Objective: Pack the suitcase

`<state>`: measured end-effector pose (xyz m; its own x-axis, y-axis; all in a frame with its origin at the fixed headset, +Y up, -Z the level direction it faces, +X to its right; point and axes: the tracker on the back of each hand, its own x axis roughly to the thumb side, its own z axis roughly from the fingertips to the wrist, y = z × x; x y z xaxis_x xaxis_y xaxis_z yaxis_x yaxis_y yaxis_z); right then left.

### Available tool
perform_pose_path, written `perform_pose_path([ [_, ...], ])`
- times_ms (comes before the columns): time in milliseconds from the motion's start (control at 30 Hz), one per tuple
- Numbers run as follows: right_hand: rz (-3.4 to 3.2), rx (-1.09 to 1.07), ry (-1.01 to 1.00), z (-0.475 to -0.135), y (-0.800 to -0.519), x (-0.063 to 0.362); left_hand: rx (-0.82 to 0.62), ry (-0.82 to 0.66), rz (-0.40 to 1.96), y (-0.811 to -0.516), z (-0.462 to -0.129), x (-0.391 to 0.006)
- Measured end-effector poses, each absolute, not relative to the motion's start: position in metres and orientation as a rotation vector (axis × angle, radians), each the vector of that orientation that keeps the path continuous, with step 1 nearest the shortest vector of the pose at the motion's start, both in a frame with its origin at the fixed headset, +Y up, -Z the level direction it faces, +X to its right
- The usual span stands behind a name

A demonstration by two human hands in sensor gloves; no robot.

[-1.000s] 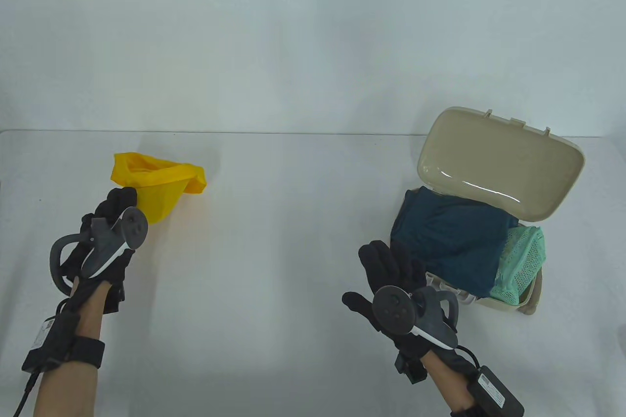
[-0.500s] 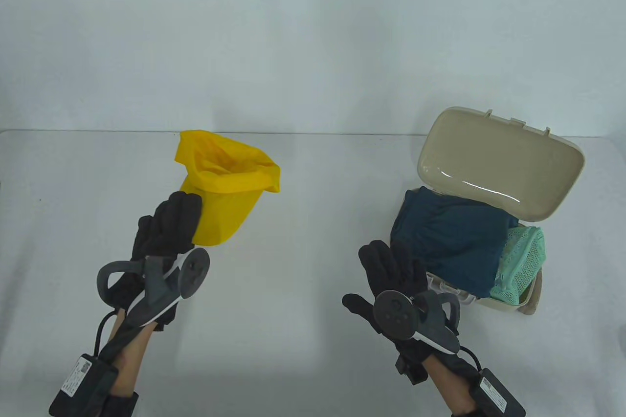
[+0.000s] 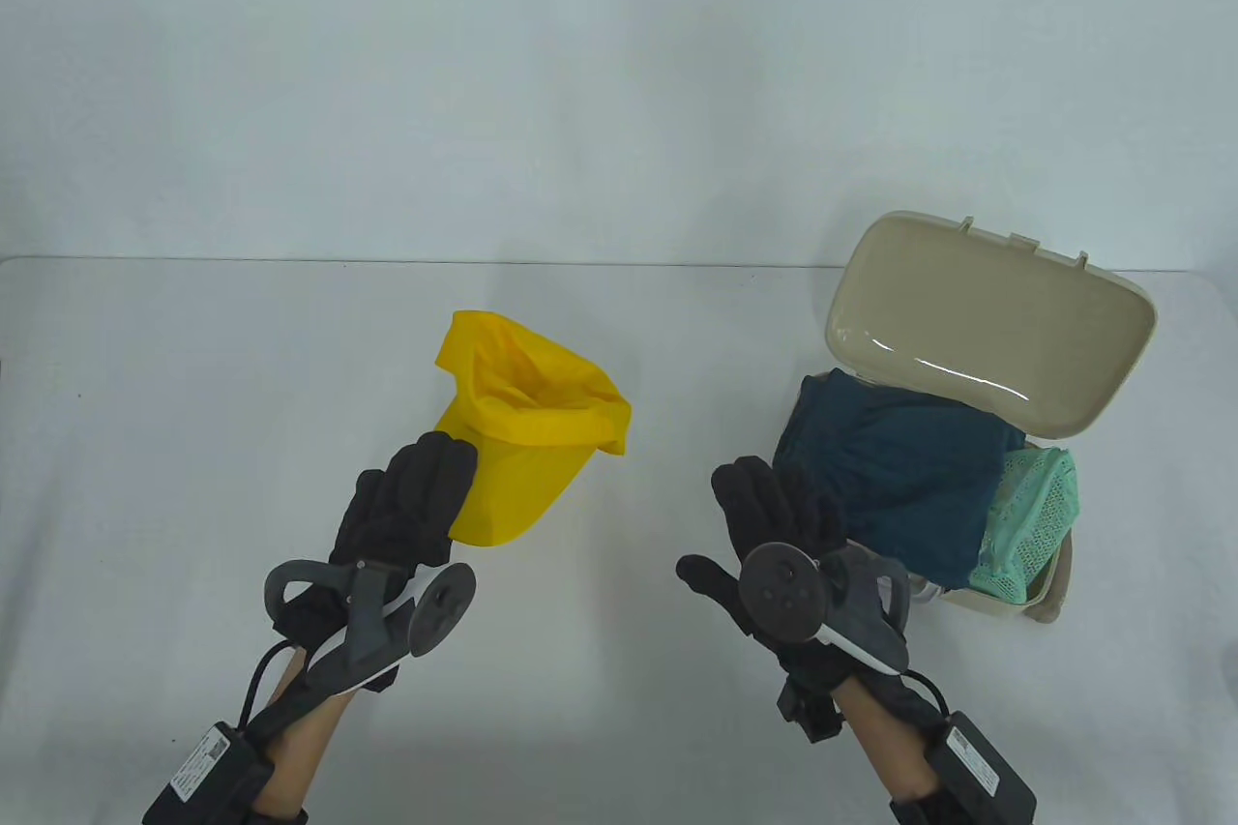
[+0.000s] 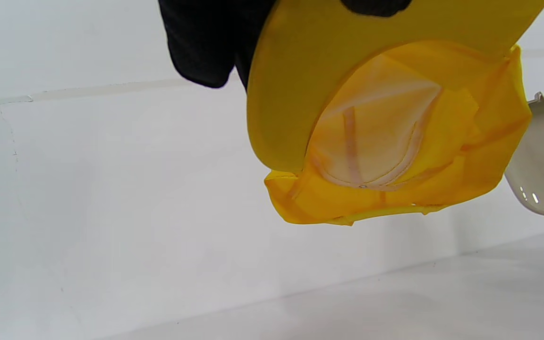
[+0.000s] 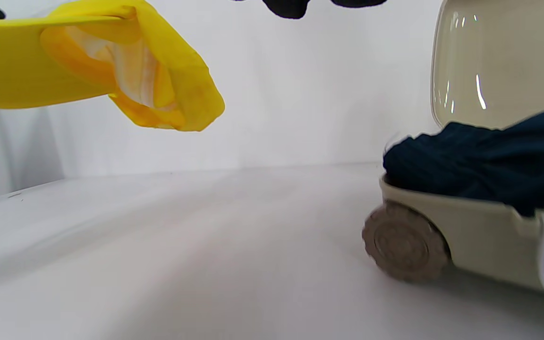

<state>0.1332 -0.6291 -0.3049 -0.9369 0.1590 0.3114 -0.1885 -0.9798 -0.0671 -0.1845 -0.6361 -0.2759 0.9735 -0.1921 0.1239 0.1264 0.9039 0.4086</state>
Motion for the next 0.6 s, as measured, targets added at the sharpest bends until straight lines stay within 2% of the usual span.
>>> perform_pose_path([
  [167, 2.925, 0.368, -0.152, -0.347, -0.58, 0.12, 0.437, -0.196, -0.155, -0.632, -0.27, -0.18],
  [300, 2.905, 0.294, 0.005, -0.388, -0.555, 0.11, 0.465, -0.213, -0.134, -0.628, -0.264, -0.179],
  [433, 2.766, 0.212, 0.223, -0.427, -0.554, 0.108, 0.48, -0.238, -0.111, -0.623, -0.259, -0.178],
  [600, 2.579, 0.198, 0.455, -0.456, -0.576, 0.115, 0.505, -0.263, -0.076, -0.62, -0.255, -0.179],
])
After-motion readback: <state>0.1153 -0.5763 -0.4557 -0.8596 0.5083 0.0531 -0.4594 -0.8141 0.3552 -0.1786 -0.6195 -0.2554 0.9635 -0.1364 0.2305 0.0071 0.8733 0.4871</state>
